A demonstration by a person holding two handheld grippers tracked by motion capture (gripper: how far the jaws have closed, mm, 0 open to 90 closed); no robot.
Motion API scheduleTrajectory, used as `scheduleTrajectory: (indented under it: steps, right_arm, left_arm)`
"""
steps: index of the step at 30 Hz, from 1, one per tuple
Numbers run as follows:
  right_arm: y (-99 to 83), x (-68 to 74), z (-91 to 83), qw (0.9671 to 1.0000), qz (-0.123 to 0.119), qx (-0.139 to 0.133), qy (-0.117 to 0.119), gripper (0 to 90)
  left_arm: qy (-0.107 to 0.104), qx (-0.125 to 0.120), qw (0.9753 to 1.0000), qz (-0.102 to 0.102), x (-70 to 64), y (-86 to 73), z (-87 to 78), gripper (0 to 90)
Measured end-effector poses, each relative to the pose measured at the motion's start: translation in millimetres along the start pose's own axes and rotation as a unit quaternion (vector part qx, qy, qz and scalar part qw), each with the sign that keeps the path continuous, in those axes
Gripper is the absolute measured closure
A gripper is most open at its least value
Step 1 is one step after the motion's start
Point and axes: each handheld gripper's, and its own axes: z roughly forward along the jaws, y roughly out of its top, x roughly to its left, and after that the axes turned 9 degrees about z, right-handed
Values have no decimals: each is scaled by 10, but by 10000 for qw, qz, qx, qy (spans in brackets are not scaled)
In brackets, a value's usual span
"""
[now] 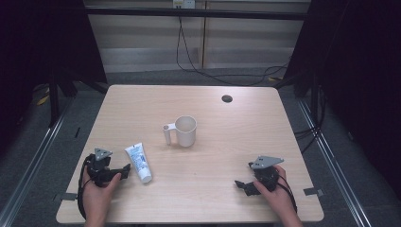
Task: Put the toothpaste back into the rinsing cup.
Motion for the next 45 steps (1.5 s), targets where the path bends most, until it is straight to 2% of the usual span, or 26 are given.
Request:
scheduleTrajectory:
  steps: [8,13,14,15,18,20,22,24,26,30,35,41,45]
  right_arm:
    - [0,2,-1,10000,11,8,1,99]
    - [0,0,0,10000,-1,-2,0,99]
    - [0,2,-1,10000,11,8,1,99]
    - [0,2,-1,10000,11,8,1,99]
    - [0,0,0,10000,3,1,0,99]
    - [0,1,-1,10000,8,8,2,99]
    - [0,0,0,10000,0,-1,0,99]
    - [0,0,0,10000,1,1,1,99]
    - [0,0,0,10000,0,-1,1,99]
    - [0,0,0,10000,1,-1,1,99]
    - [0,0,0,10000,3,2,4,99]
    - [0,0,0,10000,1,0,0,99]
    - [0,1,-1,10000,8,4,2,99]
  left_arm:
    - [-53,-28,10000,3,15,1,4,39]
    - [-129,346,9993,56,60,77,-34,104]
    - [-133,437,9990,26,69,99,-43,162]
    - [-166,493,9986,-36,84,119,-46,162]
    - [-387,727,9963,-265,156,192,-44,164]
    - [-498,883,9943,-338,194,240,-37,171]
    - [-584,1068,9915,-451,220,292,-28,174]
    - [-756,1191,9882,-598,240,340,-23,201]
    - [-923,1328,9835,-807,264,386,-14,216]
    - [-990,1509,9795,-894,277,461,2,217]
    - [-994,1623,9766,-998,310,558,-24,217]
    - [-984,1650,9766,-972,290,695,-40,217]
    - [-1052,1687,9758,-914,250,795,-43,216]
